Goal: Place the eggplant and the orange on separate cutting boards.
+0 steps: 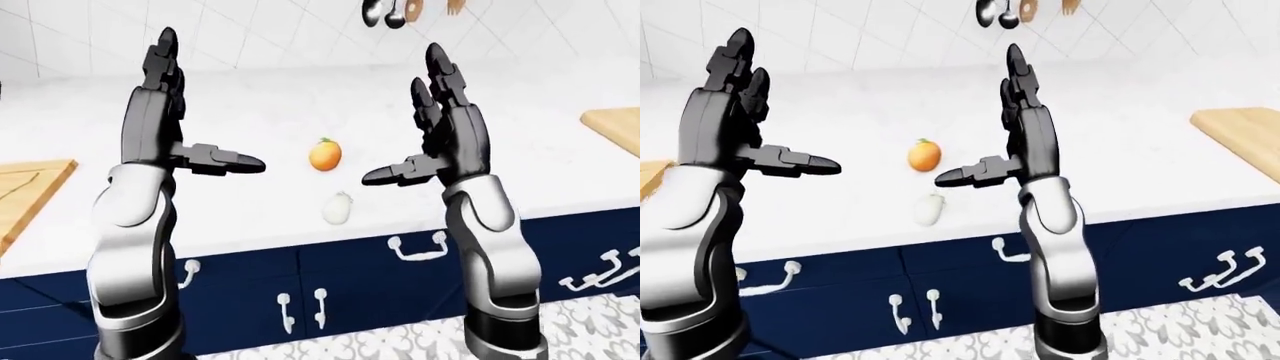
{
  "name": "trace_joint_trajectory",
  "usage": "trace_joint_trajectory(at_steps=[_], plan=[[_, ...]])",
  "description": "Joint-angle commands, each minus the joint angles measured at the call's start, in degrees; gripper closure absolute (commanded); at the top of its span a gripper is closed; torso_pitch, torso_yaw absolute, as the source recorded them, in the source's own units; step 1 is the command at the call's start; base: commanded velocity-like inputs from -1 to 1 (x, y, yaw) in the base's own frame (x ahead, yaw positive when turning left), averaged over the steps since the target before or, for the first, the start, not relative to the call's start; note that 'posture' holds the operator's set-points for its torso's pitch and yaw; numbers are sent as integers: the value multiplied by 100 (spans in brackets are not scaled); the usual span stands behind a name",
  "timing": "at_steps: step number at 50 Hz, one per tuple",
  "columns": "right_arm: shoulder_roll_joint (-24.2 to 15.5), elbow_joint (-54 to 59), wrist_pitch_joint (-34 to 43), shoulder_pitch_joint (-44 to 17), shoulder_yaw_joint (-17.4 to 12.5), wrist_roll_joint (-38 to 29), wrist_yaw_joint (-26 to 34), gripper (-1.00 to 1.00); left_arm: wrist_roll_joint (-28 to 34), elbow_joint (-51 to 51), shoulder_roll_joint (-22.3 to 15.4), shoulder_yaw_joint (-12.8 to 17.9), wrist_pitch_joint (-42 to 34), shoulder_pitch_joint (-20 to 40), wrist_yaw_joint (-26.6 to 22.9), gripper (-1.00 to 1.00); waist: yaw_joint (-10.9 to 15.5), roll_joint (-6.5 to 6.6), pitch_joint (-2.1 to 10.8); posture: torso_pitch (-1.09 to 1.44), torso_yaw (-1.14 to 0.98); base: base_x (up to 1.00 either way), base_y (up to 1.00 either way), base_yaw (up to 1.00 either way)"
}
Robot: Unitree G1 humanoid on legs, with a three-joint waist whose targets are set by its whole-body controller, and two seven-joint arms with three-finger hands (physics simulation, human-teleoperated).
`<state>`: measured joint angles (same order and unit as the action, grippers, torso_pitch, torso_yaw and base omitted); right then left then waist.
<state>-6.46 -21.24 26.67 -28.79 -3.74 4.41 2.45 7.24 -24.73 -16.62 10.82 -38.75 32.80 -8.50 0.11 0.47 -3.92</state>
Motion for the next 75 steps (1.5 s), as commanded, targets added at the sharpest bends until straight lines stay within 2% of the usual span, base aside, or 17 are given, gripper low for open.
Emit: trace_joint_trajectory(at_steps=[1,3,6,9,13,15,16,18,24,27,35,38,40,42,55,65,75], plan=[[-43,-167,-16,-265,-80,-56,-31,-100,-16,-152,-48,30,142,156,8,-100,1,15,111,0,0,0,0,0],[-54,-187,-48,-229,-71,-89,19,-100,-19,-133,-47,22,163,147,10,-100,59,-269,218,0,0,0,0,0],[-8,-148,-147,-185,-50,-88,48,-100,-20,-132,-52,20,168,147,11,-100,71,-102,330,0,0,0,0,18],[-11,-139,-206,-134,-44,-101,74,-100,-14,-96,-57,26,189,157,21,-100,47,-83,381,0,0,0,0,30],[-20,-216,-82,-190,-48,-84,89,-100,-11,-105,-36,17,225,109,25,-100,20,186,332,0,0,0,0,30],[-15,-225,-108,-154,-47,-81,103,-100,-18,-141,-31,30,210,92,22,-100,21,530,389,0,0,0,0,35],[25,-177,-265,-44,-10,-90,128,-100,-12,-150,-33,28,213,77,21,-100,63,294,348,0,0,0,0,39],[9,-239,-123,-118,-41,-94,122,-100,-17,-166,-26,34,218,57,21,-100,61,345,379,0,0,0,0,40],[7,-275,-63,-131,-41,-97,100,-100,-22,-177,-23,52,260,-3,23,-100,48,-26,309,0,0,0,0,39],[56,-139,-358,21,12,-169,119,-100,-27,-198,-21,62,261,-32,27,-100,39,-455,345,0,0,0,0,39],[79,-151,-182,-10,-19,-147,114,-100,-21,-161,-30,57,277,-16,26,-100,-39,-156,251,0,0,0,0,17],[49,-113,-174,-23,-44,-129,92,-100,-31,-132,-47,68,262,41,32,-100,-130,180,304,0,0,0,0,0],[16,-331,151,-101,-112,-14,82,-100,-44,-124,-63,74,248,64,27,-100,-121,109,252,0,0,0,0,0],[-106,-433,18,56,33,-222,271,-100,-42,-85,-46,54,285,57,38,-100,-98,57,320,0,0,0,0,0],[-603,-1603,1164,-113,-240,-917,1399,-100,-91,-107,-51,118,422,-130,47,-100,10,-54,350,0,0,0,0,0],[-1498,-2352,1520,-698,-452,-1249,3491,-100,-74,-36,-23,86,489,-142,53,-100,-4,-55,316,0,0,0,0,0],[-1290,-1658,908,-1518,220,-2267,5117,-100,-117,-146,-79,129,369,-99,29,-100,-72,-10,288,0,0,0,0,0]])
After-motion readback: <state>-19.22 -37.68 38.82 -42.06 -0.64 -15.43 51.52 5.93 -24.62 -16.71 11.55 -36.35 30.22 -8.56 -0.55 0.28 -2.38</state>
